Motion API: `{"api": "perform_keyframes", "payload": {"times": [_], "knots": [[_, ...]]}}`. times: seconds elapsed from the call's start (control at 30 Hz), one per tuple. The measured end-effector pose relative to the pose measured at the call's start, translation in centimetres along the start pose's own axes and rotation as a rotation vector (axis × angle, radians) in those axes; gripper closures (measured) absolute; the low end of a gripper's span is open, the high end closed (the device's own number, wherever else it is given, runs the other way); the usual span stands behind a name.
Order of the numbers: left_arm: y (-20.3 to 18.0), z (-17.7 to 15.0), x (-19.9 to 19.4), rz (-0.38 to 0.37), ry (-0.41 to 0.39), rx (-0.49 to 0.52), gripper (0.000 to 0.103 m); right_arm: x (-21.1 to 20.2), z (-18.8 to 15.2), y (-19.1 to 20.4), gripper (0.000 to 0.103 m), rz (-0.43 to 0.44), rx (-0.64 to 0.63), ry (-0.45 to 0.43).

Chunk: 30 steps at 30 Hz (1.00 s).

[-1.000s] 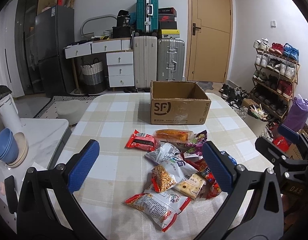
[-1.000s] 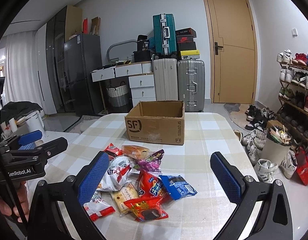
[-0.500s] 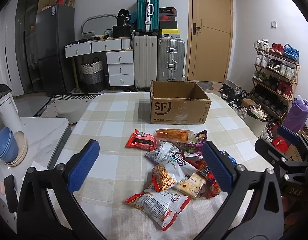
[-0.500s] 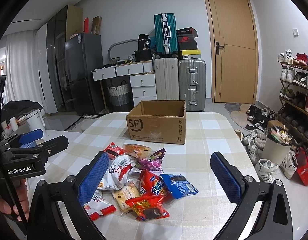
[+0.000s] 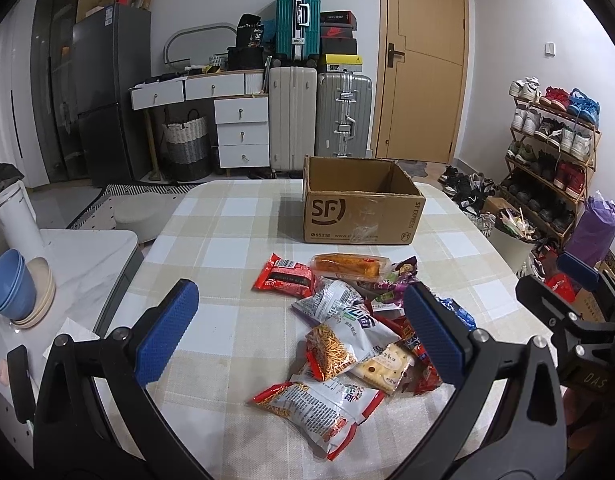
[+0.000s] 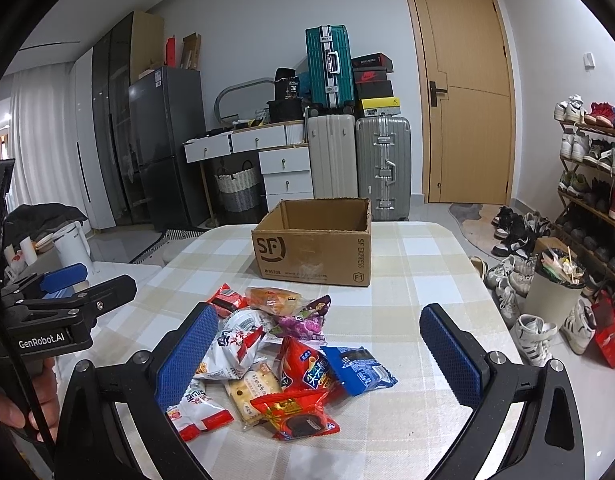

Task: Organize snacks
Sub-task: 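Grasp the white noodle snack bag with the left tool while the right tool grasps the red cookie packet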

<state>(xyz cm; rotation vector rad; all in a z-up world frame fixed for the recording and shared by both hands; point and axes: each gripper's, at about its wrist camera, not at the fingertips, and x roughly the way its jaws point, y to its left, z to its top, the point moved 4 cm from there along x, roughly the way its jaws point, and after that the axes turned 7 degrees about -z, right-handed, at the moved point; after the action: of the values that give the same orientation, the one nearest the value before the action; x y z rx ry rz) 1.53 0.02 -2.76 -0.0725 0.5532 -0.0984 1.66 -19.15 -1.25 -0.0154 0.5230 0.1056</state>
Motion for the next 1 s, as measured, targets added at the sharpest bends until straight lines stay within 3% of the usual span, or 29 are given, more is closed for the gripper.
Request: {"api": "perform_keyframes", "payload": {"times": [0.27, 0.5, 0.63, 0.8, 0.9, 0.97, 1.0], "knots": [[1.8, -0.6, 1.4, -0.010, 0.043, -0.042, 0.001, 0.4, -0.5, -0.5, 0.000, 0.004, 0.018, 0.016], [2.4, -5.2, 4.3, -0.065, 0.195, -0.032, 0.001, 1.1, -1.3, -1.1, 0.000, 0.013, 0.034, 0.046], [1.8, -8.5, 6.8, -0.165, 0.303, -0.019, 0.001, 1.8, -1.8, -1.6, 0.000, 0.021, 0.050, 0.069], [-0.5, -10.3, 9.2, -0.270, 0.375, 0.064, 0.001, 2.6, -2.4, -2.1, 0.000, 0.033, 0.064, 0.089], [-1.1, -11.0, 11.1, -0.266, 0.434, 0.089, 0.007, 3.3, -2.7, -2.5, 0.000, 0.037, 0.075, 0.103], [-0.9, -11.4, 11.6, -0.270, 0.457, 0.082, 0.020, 3.6, -3.0, -2.6, 0.000, 0.041, 0.080, 0.113], [-0.7, -11.6, 12.0, -0.265, 0.466, 0.080, 0.020, 3.8, -3.1, -2.7, 0.000, 0.044, 0.082, 0.122]]}}
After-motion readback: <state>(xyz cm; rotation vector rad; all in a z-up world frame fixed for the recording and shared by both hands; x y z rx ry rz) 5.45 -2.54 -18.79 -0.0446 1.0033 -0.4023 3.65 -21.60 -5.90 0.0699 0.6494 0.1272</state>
